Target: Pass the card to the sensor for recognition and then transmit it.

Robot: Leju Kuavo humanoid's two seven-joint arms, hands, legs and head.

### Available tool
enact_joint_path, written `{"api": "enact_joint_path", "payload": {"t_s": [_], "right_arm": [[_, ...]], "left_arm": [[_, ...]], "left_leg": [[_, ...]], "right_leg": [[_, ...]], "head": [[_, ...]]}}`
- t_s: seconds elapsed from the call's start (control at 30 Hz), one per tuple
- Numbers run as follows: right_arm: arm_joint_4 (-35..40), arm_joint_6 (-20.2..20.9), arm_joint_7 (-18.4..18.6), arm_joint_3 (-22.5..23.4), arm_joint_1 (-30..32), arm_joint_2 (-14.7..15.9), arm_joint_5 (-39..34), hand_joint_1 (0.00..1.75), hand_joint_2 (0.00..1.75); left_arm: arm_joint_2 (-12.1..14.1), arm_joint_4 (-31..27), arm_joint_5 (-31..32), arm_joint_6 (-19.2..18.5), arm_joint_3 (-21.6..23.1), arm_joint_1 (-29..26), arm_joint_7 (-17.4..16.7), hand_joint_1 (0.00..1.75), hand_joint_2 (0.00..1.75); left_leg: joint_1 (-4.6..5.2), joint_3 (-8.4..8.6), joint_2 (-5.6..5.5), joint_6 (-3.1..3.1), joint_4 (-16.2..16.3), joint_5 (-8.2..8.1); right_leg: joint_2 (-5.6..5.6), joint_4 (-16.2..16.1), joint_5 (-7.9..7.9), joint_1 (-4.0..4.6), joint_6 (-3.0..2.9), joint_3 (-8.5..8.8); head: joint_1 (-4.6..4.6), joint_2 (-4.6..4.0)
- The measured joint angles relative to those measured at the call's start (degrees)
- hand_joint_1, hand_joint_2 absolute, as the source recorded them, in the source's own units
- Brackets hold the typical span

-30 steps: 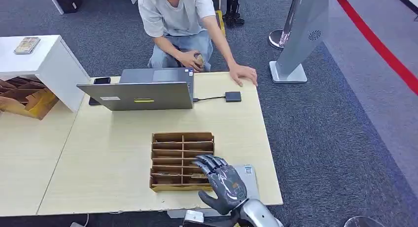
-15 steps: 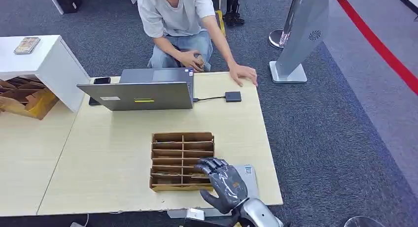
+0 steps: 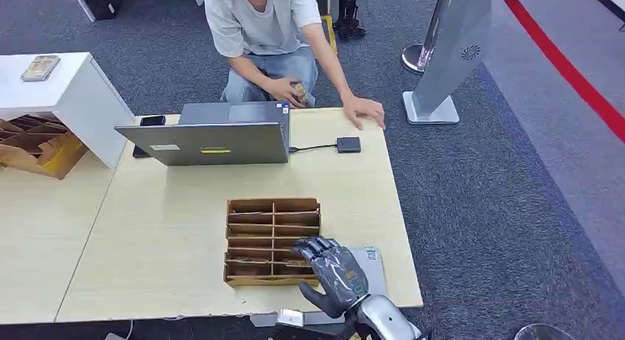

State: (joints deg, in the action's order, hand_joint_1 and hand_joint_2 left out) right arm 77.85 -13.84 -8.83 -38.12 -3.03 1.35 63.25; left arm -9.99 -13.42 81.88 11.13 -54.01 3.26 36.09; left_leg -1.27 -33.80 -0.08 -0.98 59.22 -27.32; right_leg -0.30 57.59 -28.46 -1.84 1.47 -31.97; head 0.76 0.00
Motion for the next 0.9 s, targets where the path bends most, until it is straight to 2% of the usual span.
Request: {"api": "enact_joint_path", "payload": {"t_s": [0.9], "right_arm": [[-1.44,0.24,0.7,0.31,-0.6,-0.44,0.17,0.65,1.75]], "left_arm": [[-0.02,0.0,0.41,0.0,0.02,0.0,0.02,0.0,0.0]], "left_leg": [[0.0,0.0,0.0,0.0,0.0,0.0]], "right_leg": [[0.0,0.0,0.0,0.0,0.0,0.0]], "head": [[-0.02,0.0]]}}
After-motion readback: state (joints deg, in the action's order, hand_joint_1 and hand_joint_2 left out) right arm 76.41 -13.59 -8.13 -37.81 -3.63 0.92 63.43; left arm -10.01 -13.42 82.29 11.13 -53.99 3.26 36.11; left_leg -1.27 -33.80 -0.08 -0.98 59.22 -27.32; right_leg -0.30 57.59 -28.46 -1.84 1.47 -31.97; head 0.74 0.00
